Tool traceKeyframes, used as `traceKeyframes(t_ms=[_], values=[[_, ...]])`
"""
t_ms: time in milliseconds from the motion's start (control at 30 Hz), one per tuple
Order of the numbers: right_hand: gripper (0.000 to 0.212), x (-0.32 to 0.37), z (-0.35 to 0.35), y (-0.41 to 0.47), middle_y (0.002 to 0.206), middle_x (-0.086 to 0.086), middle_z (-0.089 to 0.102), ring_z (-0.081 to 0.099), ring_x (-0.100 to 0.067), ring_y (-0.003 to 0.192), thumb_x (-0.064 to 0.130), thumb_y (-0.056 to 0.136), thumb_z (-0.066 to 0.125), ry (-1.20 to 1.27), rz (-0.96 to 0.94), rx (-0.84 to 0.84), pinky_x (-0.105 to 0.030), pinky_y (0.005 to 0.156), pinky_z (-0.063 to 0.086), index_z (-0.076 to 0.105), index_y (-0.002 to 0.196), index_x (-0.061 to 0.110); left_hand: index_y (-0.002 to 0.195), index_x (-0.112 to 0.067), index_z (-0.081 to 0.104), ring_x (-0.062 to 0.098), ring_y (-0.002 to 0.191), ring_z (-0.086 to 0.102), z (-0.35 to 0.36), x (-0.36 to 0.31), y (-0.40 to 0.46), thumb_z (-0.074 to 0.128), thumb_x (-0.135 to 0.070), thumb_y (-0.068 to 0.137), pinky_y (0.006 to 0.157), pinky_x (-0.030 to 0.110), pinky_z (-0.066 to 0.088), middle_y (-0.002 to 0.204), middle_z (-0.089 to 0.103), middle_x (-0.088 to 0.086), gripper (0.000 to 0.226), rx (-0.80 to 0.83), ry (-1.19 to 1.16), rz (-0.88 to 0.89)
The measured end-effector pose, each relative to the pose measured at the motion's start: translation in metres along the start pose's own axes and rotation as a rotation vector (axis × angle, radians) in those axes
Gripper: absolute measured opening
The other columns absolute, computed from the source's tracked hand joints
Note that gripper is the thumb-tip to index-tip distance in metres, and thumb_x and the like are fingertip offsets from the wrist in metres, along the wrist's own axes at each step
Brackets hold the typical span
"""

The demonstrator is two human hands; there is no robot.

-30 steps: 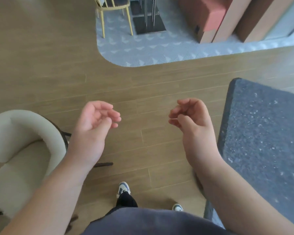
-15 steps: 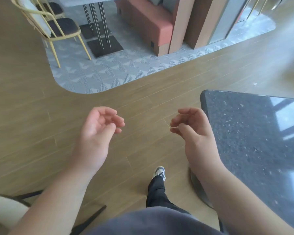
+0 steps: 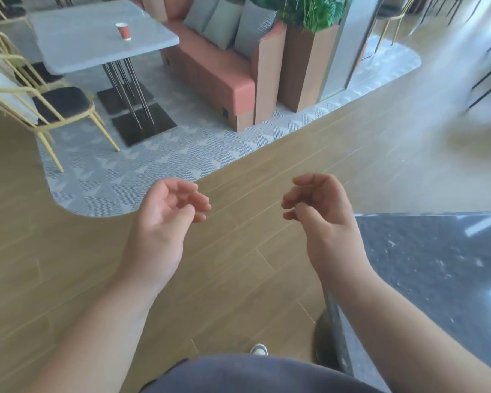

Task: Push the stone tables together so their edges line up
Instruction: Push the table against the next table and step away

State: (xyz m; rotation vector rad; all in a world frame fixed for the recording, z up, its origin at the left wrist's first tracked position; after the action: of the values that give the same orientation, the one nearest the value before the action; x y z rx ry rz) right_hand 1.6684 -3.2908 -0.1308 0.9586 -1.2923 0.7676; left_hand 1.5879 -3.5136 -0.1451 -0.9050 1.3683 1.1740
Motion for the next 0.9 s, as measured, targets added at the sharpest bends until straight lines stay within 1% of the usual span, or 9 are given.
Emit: traceKeyframes(t_ms=[100,167,267,433,567,667,767,900], values=[[0.041,-0.002,-0.009,0.035,0.09,0.002,0.065,0.064,-0.021,0.091,-0.002,0.081,0.04,0.019,-0.036,-0.043,-0.033,0.08,0.053,0.059,0.108,0.024,0.103,-0.023,0.064,0.026,0.094,0.069,0.011,0.002,0.038,0.055,-0.012,0.085,0.082,0.032,0.057,0.094,0.071,0.007,0.024,0.052,-0.042,0.027],[0.043,-0.004,-0.008,0.057,0.091,0.001,0.065,0.064,-0.022,0.092,-0.003,0.082,0.039,-0.01,-0.064,-0.055,-0.032,0.08,0.054,0.059,0.108,0.026,0.107,-0.022,0.063,0.027,0.097,0.069,0.02,0.005,0.065,0.055,-0.016,0.085,0.084,0.033,0.057,0.097,0.071,0.008,0.024,0.105,-0.03,0.061],[0.043,-0.017,0.003,0.098,0.092,0.001,0.065,0.063,-0.022,0.092,-0.002,0.082,0.039,-0.062,-0.06,-0.062,-0.032,0.082,0.055,0.058,0.108,0.026,0.11,-0.02,0.061,0.029,0.099,0.068,0.031,0.018,0.112,0.053,-0.015,0.088,0.086,0.037,0.057,0.099,0.07,0.009,0.024,0.18,-0.007,0.075],[0.043,-0.036,0.025,0.184,0.093,0.002,0.065,0.064,-0.022,0.093,-0.002,0.083,0.04,-0.098,-0.061,-0.148,-0.034,0.083,0.054,0.058,0.106,0.028,0.11,-0.024,0.062,0.027,0.098,0.069,0.031,0.039,0.217,0.053,-0.018,0.09,0.086,0.033,0.057,0.099,0.07,0.01,0.023,0.233,-0.049,0.101],[0.042,-0.043,0.045,0.264,0.093,0.005,0.065,0.064,-0.021,0.096,0.0,0.082,0.04,-0.145,-0.047,-0.214,-0.038,0.086,0.055,0.059,0.107,0.028,0.11,-0.026,0.061,0.026,0.098,0.068,0.032,0.049,0.311,0.052,-0.018,0.091,0.087,0.031,0.056,0.1,0.07,0.008,0.023,0.342,-0.043,0.097],[0.041,-0.039,0.056,0.315,0.094,0.004,0.066,0.065,-0.019,0.096,0.0,0.084,0.04,-0.154,-0.071,-0.266,-0.036,0.085,0.055,0.058,0.109,0.028,0.111,-0.026,0.061,0.025,0.099,0.068,0.039,0.054,0.374,0.05,-0.012,0.092,0.088,0.032,0.056,0.102,0.07,0.008,0.026,0.41,-0.047,0.087],[0.041,-0.039,0.056,0.352,0.095,0.003,0.066,0.065,-0.019,0.096,0.0,0.085,0.04,-0.185,-0.07,-0.327,-0.034,0.086,0.056,0.057,0.111,0.026,0.109,-0.028,0.061,0.024,0.099,0.068,0.059,0.058,0.427,0.048,-0.003,0.093,0.087,0.034,0.057,0.101,0.07,0.007,0.033,0.47,-0.055,0.08],[0.041,-0.046,0.034,0.382,0.095,0.004,0.065,0.064,-0.019,0.092,0.0,0.084,0.04,-0.203,-0.047,-0.437,-0.037,0.086,0.056,0.055,0.112,0.027,0.111,-0.02,0.06,0.025,0.098,0.068,0.102,0.066,0.476,0.05,-0.01,0.092,0.086,0.034,0.057,0.098,0.07,0.007,0.024,0.557,-0.095,0.071]])
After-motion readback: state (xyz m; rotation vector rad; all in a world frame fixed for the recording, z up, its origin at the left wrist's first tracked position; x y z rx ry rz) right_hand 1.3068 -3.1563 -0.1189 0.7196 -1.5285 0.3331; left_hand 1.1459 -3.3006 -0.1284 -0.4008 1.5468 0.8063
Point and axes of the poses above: each hand's wrist, its own y-axis towards the middle knuckle, its own z-axis out of the palm, x = y × z, the point moved 6 cm from there along y, towards the middle knuckle
